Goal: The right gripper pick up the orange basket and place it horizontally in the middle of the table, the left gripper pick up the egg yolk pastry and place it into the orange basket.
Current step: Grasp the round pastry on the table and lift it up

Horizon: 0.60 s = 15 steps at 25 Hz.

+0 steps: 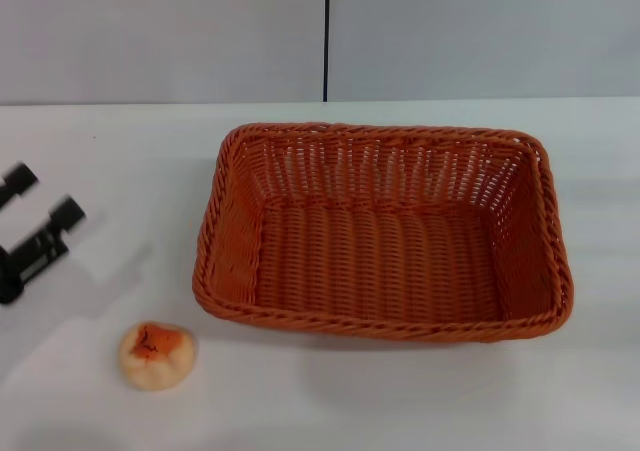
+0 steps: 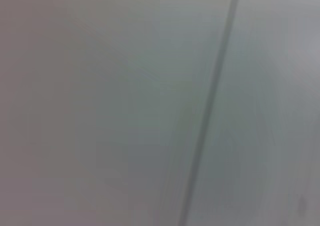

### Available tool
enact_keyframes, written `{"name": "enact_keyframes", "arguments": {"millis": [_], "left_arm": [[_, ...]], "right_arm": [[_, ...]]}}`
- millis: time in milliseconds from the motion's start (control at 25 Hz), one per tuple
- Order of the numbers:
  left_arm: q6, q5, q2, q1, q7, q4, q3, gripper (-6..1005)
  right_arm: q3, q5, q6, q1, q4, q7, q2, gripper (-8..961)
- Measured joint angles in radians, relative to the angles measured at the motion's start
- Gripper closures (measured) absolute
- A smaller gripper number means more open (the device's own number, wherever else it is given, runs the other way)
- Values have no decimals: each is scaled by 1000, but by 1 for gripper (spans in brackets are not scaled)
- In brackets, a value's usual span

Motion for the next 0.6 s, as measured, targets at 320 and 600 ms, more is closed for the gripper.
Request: {"name": "enact_keyframes", "arguments": {"millis": [320,600], "left_arm": [[13,17,7,50,-20,57,188,299],[-17,80,-8,53,-17,50,193,329]], "right_arm": [[2,0,51,12,7,-1,0,452],[3,0,77,29,13,-1,0,452]]}}
